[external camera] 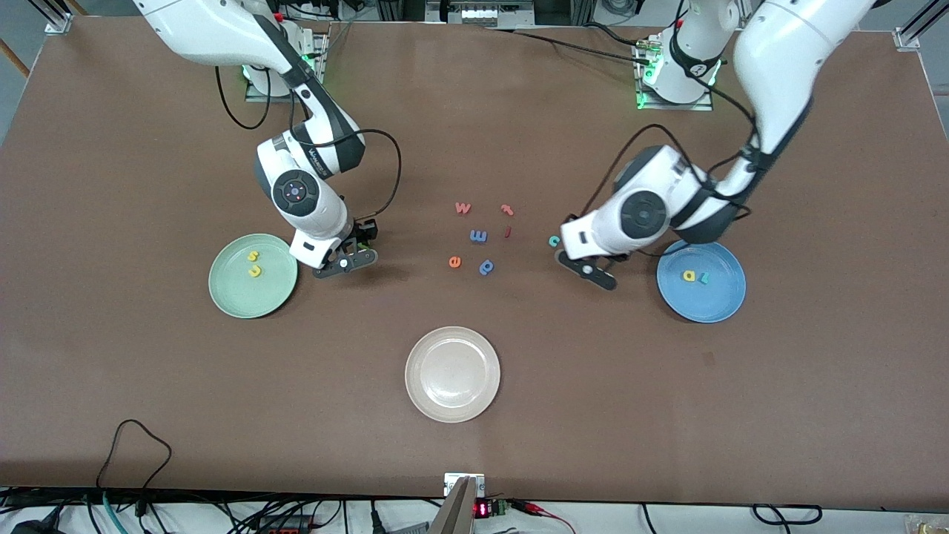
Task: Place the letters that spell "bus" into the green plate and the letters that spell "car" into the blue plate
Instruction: 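Reach the right gripper to green letter while the left gripper reaches teal c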
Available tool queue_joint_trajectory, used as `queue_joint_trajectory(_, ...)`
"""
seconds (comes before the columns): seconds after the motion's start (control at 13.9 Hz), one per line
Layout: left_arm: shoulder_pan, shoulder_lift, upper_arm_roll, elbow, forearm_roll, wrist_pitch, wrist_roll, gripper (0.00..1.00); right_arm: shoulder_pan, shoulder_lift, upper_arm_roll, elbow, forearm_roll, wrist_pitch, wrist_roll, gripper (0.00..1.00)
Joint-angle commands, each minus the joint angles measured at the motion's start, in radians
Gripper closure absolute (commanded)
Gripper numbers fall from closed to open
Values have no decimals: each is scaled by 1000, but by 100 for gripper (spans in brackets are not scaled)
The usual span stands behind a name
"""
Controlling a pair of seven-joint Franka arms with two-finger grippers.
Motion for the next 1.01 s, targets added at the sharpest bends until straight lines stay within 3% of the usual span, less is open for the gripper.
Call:
queue_joint_trajectory(0.0,-19,51,8,-15,17,86,-78,15,19,14,-3,-7,9,30,5,50)
queue_joint_trajectory(0.43,-35,65,11,-42,19,110,-102,40,27,34,-3,-7,4,44,-2,49)
queue_joint_trajectory(0.79,-84,75,20,-48,23,113,-162,43,25,42,-3,-24,1,50,-15,49)
queue_joint_trajectory(0.94,-95,76,37,-48,80,113,-185,43,25,42,-3,-27,1,50,-15,49)
